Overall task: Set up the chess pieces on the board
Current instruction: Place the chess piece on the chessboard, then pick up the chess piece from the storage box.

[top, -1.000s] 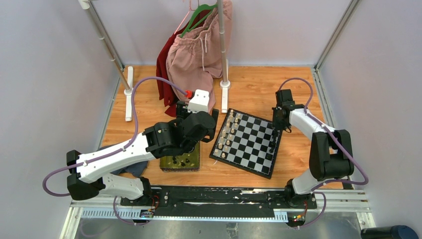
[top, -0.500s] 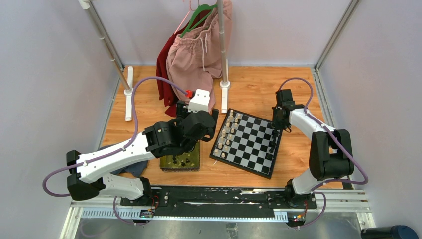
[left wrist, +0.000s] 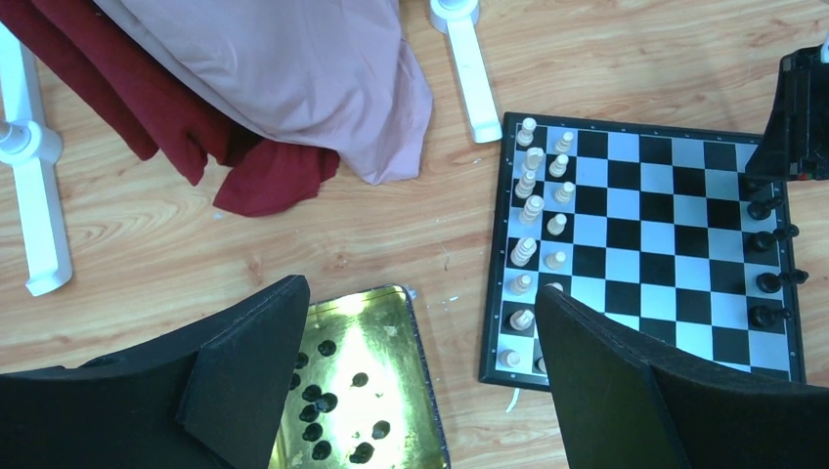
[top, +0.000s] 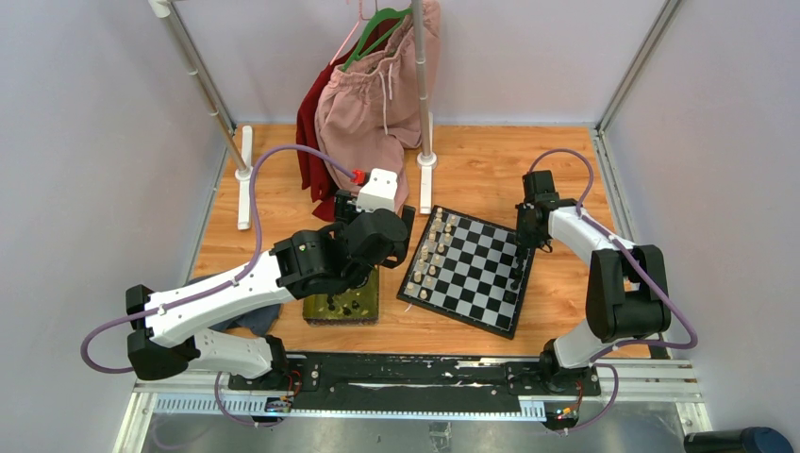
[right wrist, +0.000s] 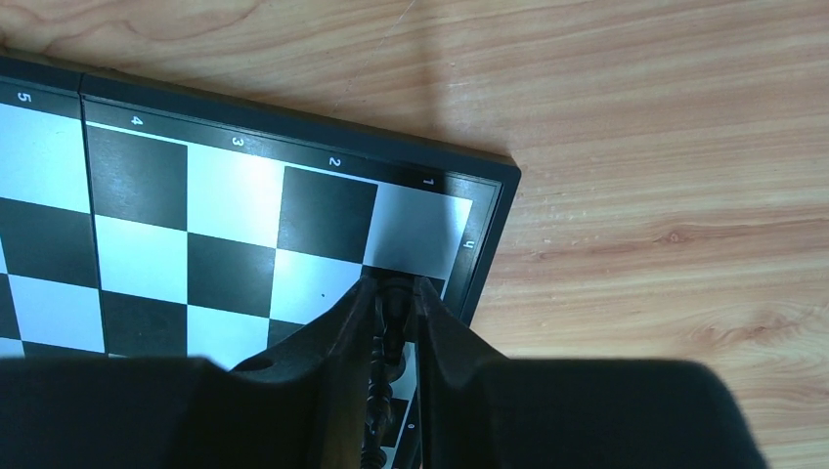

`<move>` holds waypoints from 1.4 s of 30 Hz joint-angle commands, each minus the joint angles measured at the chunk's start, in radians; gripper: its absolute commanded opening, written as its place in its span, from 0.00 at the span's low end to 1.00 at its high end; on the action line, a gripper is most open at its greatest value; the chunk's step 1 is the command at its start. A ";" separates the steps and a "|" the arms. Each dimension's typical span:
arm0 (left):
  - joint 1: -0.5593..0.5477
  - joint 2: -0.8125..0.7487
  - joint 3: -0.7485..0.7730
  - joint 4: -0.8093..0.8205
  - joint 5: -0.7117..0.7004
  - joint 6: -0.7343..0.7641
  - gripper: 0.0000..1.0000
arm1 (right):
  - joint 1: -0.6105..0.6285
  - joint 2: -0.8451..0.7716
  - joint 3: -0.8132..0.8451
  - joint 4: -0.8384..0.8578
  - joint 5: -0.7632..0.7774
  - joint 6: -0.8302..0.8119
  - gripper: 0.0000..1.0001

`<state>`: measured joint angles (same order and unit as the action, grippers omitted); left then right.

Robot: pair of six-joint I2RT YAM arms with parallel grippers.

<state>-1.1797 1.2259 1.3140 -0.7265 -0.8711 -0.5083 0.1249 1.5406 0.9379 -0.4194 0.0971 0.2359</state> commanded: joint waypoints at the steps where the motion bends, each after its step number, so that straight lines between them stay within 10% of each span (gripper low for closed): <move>1: 0.006 0.005 -0.007 0.019 -0.002 -0.004 0.91 | -0.014 -0.010 0.003 -0.031 0.004 0.010 0.30; 42: 0.272 -0.068 -0.508 0.028 0.394 -0.329 0.83 | 0.258 -0.187 0.151 -0.115 0.114 0.027 0.38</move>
<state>-0.9363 1.1404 0.8371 -0.7567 -0.5648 -0.7921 0.3630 1.3857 1.1057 -0.5022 0.1806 0.2466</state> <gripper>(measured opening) 0.845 0.382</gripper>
